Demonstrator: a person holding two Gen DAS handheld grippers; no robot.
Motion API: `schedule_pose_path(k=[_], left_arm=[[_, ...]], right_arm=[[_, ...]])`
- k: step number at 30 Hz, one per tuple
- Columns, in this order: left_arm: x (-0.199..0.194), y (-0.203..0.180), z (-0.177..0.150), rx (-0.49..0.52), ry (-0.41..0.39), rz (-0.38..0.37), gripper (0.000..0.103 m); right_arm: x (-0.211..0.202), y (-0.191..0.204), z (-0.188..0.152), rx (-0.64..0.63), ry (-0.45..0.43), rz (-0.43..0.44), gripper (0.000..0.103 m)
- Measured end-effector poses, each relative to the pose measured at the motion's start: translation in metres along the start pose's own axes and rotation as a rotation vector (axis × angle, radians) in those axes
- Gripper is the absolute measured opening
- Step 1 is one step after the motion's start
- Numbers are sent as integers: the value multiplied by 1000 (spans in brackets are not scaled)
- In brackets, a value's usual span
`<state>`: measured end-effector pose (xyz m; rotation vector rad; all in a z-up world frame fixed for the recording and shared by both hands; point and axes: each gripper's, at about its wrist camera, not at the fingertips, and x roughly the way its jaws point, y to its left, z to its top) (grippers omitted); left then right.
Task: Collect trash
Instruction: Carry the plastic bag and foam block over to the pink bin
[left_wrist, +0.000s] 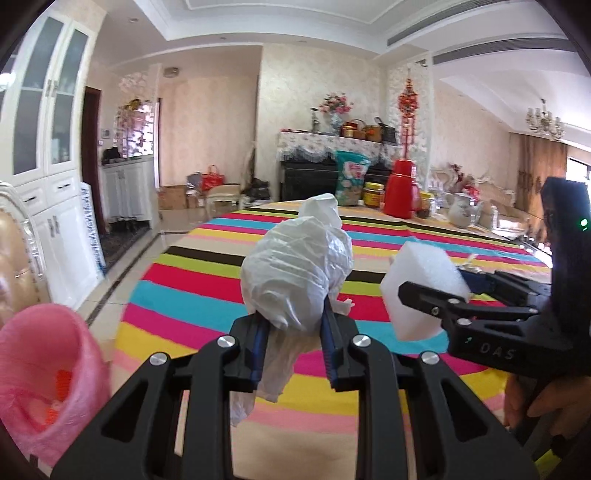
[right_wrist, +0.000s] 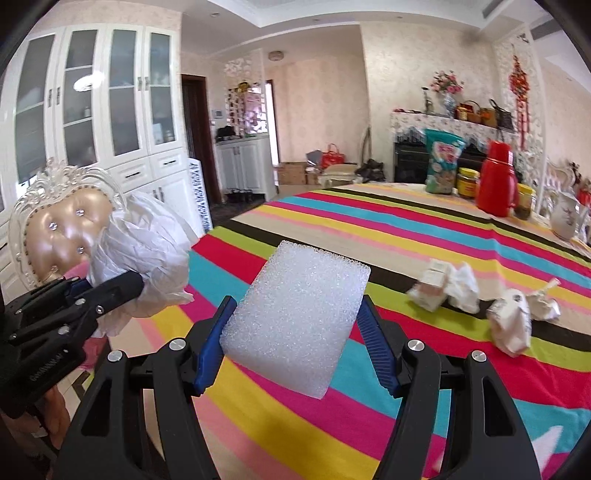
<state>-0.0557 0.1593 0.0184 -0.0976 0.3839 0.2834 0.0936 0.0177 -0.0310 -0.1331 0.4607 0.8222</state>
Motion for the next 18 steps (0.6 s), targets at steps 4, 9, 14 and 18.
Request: schedule_pose_path(k=[4, 9, 14, 18], left_arm=[[-16, 29, -8, -30, -7, 63, 25], [-28, 68, -10, -62, -5, 124, 25], [-40, 102, -11, -82, -6, 200, 26], [-54, 135, -17, -97, -7, 288, 26]], right_arm=[[6, 26, 3, -44, -14, 40, 63], [16, 58, 8, -84, -22, 116, 63], [32, 86, 12, -102, -14, 177, 64], [45, 113, 15, -127, -3, 231, 64]])
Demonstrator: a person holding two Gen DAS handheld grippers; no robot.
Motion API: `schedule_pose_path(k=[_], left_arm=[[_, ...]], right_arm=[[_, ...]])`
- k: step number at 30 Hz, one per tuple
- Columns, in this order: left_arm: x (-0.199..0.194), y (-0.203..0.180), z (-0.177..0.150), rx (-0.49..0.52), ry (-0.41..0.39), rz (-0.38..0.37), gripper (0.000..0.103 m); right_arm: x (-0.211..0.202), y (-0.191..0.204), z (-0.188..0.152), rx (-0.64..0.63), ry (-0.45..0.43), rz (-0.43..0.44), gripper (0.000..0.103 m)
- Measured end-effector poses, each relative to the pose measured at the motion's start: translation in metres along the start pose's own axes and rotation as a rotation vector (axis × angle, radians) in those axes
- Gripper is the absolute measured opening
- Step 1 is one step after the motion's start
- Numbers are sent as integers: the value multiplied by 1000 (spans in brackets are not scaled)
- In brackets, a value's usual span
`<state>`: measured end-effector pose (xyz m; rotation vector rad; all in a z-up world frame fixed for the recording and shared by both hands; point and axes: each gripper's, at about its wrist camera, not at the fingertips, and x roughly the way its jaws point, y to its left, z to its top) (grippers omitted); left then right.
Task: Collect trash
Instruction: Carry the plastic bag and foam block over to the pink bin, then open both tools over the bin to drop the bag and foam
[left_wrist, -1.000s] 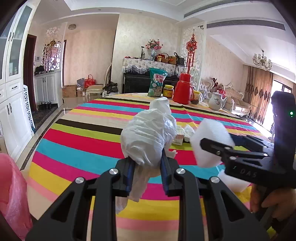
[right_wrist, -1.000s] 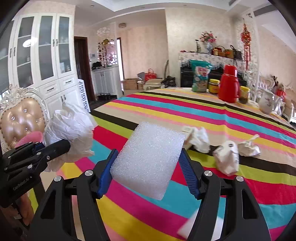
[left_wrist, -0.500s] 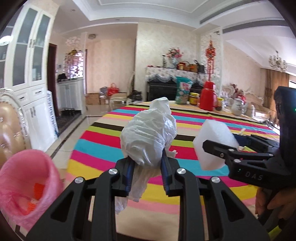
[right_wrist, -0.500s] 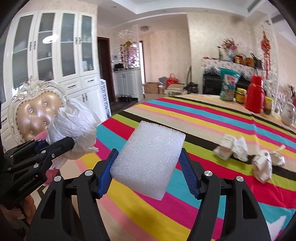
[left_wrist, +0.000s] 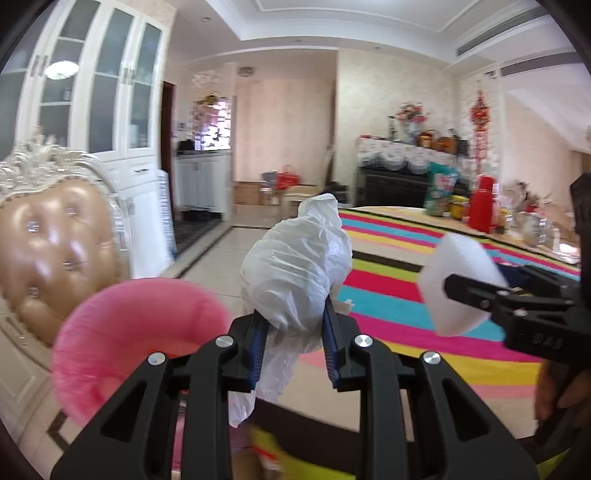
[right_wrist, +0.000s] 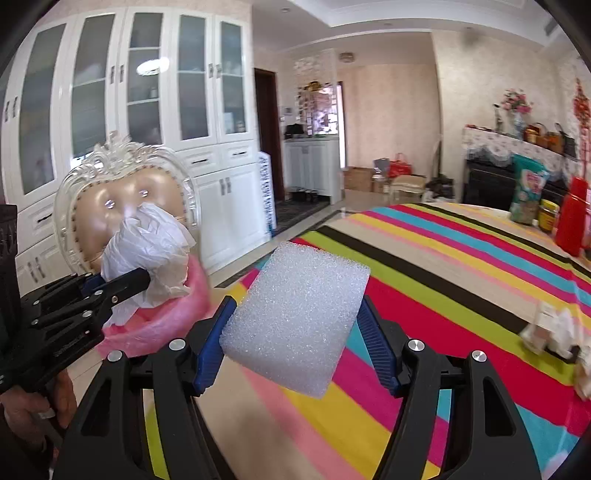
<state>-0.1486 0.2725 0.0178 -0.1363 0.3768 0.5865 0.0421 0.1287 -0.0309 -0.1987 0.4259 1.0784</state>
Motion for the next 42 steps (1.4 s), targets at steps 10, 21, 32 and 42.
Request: schedule_pose_path(k=[10, 21, 32, 42], left_arm=[[-2, 67, -12, -41, 18, 116, 27], [30, 157, -25, -166, 97, 207, 29], [26, 195, -31, -216, 60, 309, 69], [-12, 175, -34, -194, 28, 328, 82]], right_arm=[[42, 59, 13, -65, 24, 139, 64], [89, 121, 27, -126, 47, 316, 64], [136, 158, 33, -146, 90, 377, 75], [116, 144, 34, -121, 48, 363, 80]])
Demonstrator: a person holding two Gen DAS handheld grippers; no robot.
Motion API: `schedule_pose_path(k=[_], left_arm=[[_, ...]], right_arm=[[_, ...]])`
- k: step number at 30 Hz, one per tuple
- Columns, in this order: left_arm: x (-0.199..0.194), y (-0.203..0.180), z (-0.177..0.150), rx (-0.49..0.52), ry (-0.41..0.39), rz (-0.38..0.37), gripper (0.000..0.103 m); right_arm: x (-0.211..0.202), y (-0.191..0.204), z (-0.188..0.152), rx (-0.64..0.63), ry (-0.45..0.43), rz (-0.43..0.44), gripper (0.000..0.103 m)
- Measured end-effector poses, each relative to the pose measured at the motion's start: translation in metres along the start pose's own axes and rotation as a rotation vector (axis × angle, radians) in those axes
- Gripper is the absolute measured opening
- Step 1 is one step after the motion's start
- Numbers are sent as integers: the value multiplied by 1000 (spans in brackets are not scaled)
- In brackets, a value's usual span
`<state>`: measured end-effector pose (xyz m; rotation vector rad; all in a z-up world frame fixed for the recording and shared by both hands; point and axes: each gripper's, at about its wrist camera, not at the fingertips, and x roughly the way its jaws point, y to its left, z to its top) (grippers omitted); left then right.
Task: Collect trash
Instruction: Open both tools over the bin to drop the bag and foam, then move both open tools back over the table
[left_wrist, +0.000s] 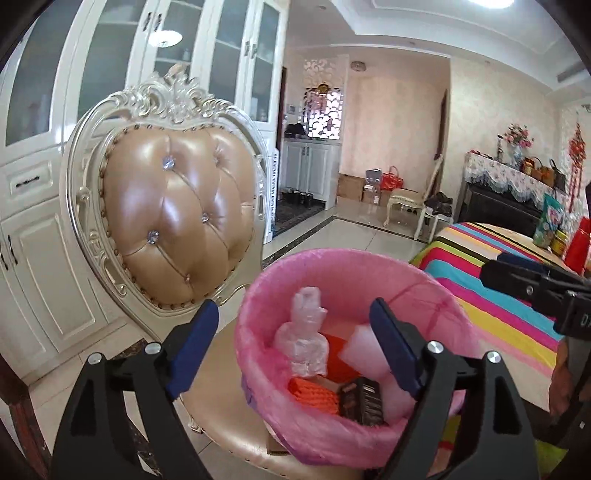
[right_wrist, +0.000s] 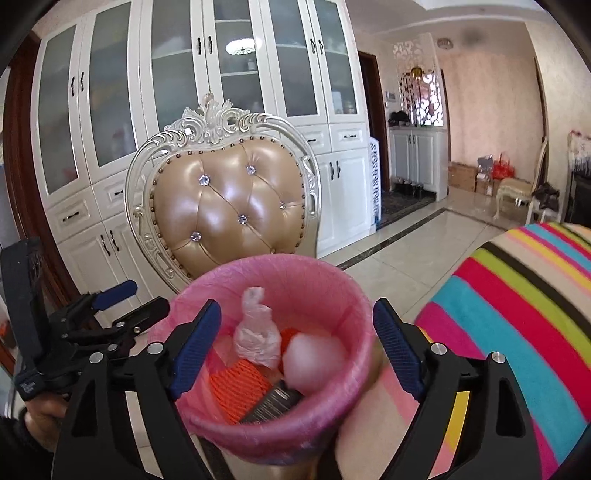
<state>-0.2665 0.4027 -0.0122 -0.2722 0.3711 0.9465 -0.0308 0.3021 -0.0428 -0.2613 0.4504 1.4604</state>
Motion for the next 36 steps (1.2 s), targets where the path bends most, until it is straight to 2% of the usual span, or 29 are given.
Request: schedule_pose_path(k=[4, 7, 15, 21, 28, 32, 36], left_arm=[[-13, -30, 1, 51, -24, -51, 90], [-19, -63, 2, 85, -36, -121, 94], [-34, -183, 2, 225, -70, -329, 98], [-42, -273, -4, 252, -17, -515, 98], [-45, -382, -7, 299, 2, -636, 98], [-29, -446, -10, 305, 56, -699, 98], [-18, -502, -21, 349, 89, -724, 98]], right_arm=[[-33, -13, -4, -10, -23, -62, 80], [-69, -31, -9, -8, -50, -132, 80], [-171, -98, -36, 68, -103, -347, 82], [-243, -144, -62, 108, -60, -535, 83], [-346, -209, -92, 178, -81, -723, 83], [-391, -252, -113, 240, -82, -823, 83], [-419, -294, -139, 315, -74, -860, 83]])
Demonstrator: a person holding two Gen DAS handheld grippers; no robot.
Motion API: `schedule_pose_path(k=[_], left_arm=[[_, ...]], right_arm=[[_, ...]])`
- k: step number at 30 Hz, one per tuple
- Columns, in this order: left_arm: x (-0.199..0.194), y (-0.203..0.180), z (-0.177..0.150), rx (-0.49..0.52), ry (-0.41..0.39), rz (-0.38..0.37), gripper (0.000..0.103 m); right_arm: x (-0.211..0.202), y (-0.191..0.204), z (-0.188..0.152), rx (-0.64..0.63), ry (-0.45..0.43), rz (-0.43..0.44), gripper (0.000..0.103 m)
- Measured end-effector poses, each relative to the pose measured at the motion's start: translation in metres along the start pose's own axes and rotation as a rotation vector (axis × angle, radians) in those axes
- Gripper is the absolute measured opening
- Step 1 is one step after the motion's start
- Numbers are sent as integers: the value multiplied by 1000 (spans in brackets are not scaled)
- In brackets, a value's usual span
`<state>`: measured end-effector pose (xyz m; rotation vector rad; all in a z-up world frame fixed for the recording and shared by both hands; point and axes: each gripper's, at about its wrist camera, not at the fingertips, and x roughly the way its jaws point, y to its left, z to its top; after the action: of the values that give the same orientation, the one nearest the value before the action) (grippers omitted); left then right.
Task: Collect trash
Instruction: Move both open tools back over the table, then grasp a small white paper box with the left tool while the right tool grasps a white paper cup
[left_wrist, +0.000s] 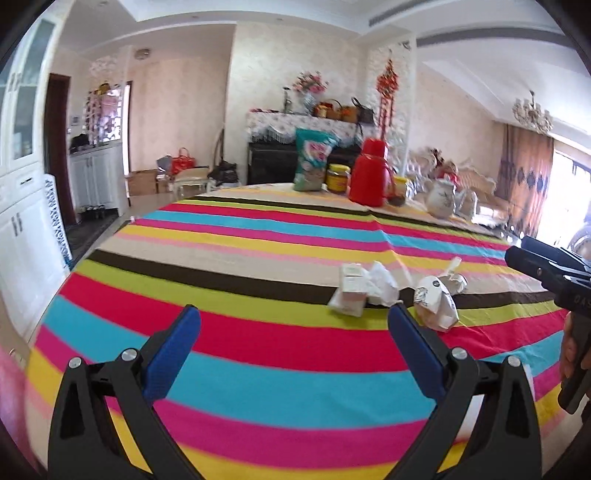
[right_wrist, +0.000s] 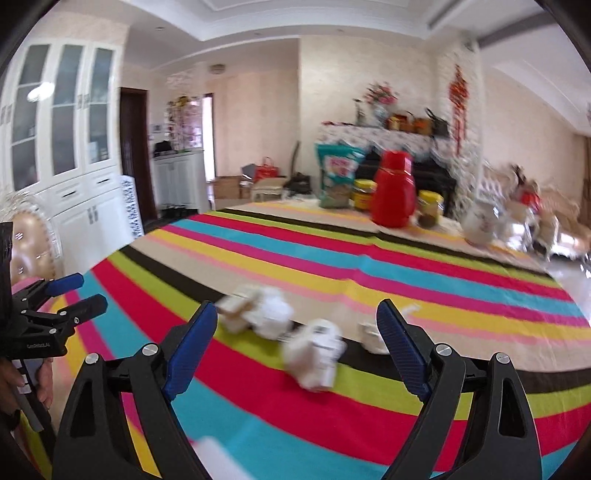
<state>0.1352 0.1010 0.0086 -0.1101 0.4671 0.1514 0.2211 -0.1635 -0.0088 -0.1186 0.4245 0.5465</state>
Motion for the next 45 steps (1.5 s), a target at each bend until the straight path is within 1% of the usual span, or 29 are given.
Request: schedule_pose_path(k=[3, 5, 9, 10, 11, 12, 14, 16, 18, 19, 21, 22, 23, 25, 26, 28, 30, 31, 32, 33, 37, 40, 43, 45], left_arm=[[32, -24, 4, 42, 12, -13, 98], [54, -39, 6, 65, 27, -19, 98], [93, -53, 10, 81, 86, -47, 98], [106, -56, 10, 88, 112, -39, 98], [110, -56, 9, 88, 124, -38, 97], [119, -55, 8, 80, 141, -45, 96], [129, -51, 6, 65, 175, -59, 87], [142, -51, 7, 58, 205, -74, 85], [147, -52, 10, 61, 218, -82, 85], [150, -53, 12, 65, 221, -83, 85], [156, -58, 15, 76, 231, -90, 83], [157, -60, 15, 80, 237, -98, 80], [161, -62, 17, 83, 244, -105, 77], [170, -68, 19, 89, 262, -116, 73], [175, -71, 19, 92, 272, -125, 68], [183, -75, 20, 100, 296, -131, 63], [197, -80, 20, 107, 333, -113, 54], [200, -80, 18, 105, 347, -114, 42], [204, -79, 16, 101, 360, -104, 33], [203, -78, 15, 99, 343, -93, 32], [183, -72, 15, 86, 290, -112, 31], [159, -67, 16, 97, 245, -117, 31], [133, -57, 17, 76, 198, -120, 31], [119, -50, 17, 64, 181, -127, 31]], right_arm=[[27, -30, -15, 52, 68, 3, 83], [46, -34, -26, 49, 117, 14, 83], [79, -24, -43, 26, 211, 74, 83], [86, -23, -45, 14, 232, 85, 83], [92, -21, -45, 7, 248, 91, 83], [102, -20, -46, -4, 271, 94, 83], [111, -16, -46, -13, 302, 97, 83], [123, -15, -43, -15, 340, 110, 83], [134, -13, -43, -33, 370, 110, 83], [138, -11, -43, -47, 382, 103, 79], [144, -10, -44, -55, 401, 107, 69], [145, -10, -44, -48, 409, 112, 60], [145, -12, -44, -46, 409, 112, 53], [138, -13, -44, -57, 386, 90, 48], [135, -15, -44, -58, 376, 83, 48], [128, -22, -43, -42, 359, 76, 48], [124, -31, -43, -16, 353, 75, 48], [124, -33, -43, -11, 353, 75, 48], [123, -35, -44, -8, 353, 72, 48], [122, -37, -44, -6, 354, 70, 48], [122, -37, -44, -3, 356, 75, 48], [118, -34, -41, -5, 347, 81, 48], [107, -27, -36, -19, 322, 83, 48], [100, -24, -33, -19, 307, 86, 48]])
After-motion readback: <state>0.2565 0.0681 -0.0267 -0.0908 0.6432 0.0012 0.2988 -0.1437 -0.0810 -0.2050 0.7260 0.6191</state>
